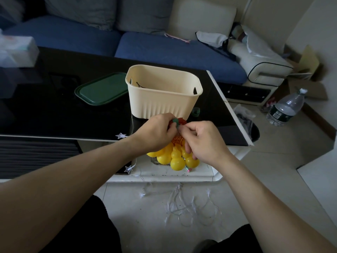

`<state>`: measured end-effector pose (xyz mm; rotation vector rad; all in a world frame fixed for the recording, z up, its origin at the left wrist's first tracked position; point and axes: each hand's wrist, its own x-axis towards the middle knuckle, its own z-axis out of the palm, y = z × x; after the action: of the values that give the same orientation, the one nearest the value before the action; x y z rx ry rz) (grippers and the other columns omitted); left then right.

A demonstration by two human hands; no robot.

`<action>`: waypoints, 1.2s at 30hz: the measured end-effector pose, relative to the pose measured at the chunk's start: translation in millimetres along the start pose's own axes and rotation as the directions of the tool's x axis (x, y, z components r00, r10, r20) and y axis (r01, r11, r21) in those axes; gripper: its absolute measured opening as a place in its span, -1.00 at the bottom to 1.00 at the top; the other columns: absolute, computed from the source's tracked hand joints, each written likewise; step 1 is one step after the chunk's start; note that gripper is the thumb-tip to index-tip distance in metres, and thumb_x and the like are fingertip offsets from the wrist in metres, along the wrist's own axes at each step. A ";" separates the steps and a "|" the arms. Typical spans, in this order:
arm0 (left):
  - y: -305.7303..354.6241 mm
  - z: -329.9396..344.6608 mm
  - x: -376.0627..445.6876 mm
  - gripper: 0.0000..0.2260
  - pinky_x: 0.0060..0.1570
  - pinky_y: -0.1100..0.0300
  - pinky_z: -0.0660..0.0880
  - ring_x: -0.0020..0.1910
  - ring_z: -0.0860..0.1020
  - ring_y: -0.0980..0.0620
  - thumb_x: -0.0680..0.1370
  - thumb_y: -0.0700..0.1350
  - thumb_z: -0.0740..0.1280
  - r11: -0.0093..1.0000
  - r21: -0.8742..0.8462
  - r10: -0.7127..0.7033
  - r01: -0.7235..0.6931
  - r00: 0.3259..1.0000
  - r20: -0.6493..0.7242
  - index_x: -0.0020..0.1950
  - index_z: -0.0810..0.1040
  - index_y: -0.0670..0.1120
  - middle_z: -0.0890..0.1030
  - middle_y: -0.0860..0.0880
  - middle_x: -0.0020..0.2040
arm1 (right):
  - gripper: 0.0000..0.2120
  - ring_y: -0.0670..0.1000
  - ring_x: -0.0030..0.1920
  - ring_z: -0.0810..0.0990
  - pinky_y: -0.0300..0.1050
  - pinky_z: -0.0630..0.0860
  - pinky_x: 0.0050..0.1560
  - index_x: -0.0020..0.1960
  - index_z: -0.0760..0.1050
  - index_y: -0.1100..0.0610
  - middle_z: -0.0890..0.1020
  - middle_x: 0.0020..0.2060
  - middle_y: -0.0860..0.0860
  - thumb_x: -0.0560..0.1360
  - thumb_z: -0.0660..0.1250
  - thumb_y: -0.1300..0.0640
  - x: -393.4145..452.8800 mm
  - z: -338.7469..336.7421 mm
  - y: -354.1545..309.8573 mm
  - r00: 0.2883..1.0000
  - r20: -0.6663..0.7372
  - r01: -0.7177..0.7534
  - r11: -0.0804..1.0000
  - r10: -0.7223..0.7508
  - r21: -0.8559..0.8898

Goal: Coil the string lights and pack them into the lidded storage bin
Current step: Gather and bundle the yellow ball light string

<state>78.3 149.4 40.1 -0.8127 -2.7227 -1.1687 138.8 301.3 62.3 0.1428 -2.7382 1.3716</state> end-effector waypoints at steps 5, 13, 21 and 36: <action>2.9 -4.2 0.3 -0.82 -0.27 0.07 0.44 -0.27 0.56 -0.13 0.61 -0.19 0.22 1.000 0.002 -0.009 0.009 1.000 0.004 -0.04 0.57 -0.24 0.62 -0.17 -0.24 | -0.63 -0.04 -0.57 0.55 -0.30 0.42 -0.49 -0.27 0.50 0.22 0.60 -0.48 0.06 0.68 0.18 0.14 -3.3 -2.9 -3.2 0.998 0.038 0.056 0.989 -0.051 -0.136; 7.2 -11.6 -6.5 -0.79 -0.55 0.19 0.48 -0.54 0.59 -0.13 0.62 -0.24 0.16 0.990 -0.116 -0.043 0.075 0.967 0.252 -0.17 0.51 -0.21 0.59 -0.22 -0.45 | -0.71 0.04 -0.44 0.61 -0.14 0.49 -0.35 -0.14 0.53 0.21 0.59 -0.46 0.03 0.69 0.14 0.19 -5.6 0.0 6.0 0.994 0.107 0.018 0.999 -0.021 0.028; -1.4 -3.3 -0.6 -0.76 -0.41 0.10 0.41 -0.41 0.54 -0.13 0.58 -0.13 0.23 0.999 0.026 0.044 -0.047 0.995 0.095 -0.19 0.57 -0.22 0.57 -0.13 -0.38 | -0.70 0.08 -0.55 0.44 -0.13 0.38 -0.46 -0.24 0.48 0.24 0.46 -0.54 0.08 0.65 0.17 0.26 -2.4 0.1 1.3 0.988 0.135 -0.111 0.948 0.073 0.297; 0.3 -10.7 -12.6 -0.78 -0.39 0.13 0.51 -0.44 0.50 0.07 0.59 -0.25 0.29 0.985 -0.166 0.043 0.037 0.891 0.452 -0.26 0.52 -0.22 0.64 -0.14 -0.31 | -0.67 -0.10 -0.64 0.20 -0.23 0.19 -0.58 -0.15 0.55 0.29 0.31 -0.58 -0.02 0.67 0.13 0.20 -7.6 5.5 6.8 0.906 0.373 -0.415 0.593 0.201 0.690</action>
<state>87.8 136.6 44.5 -1.2594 -3.0023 -1.3769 145.4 301.3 52.7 -0.1463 -2.1891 2.7288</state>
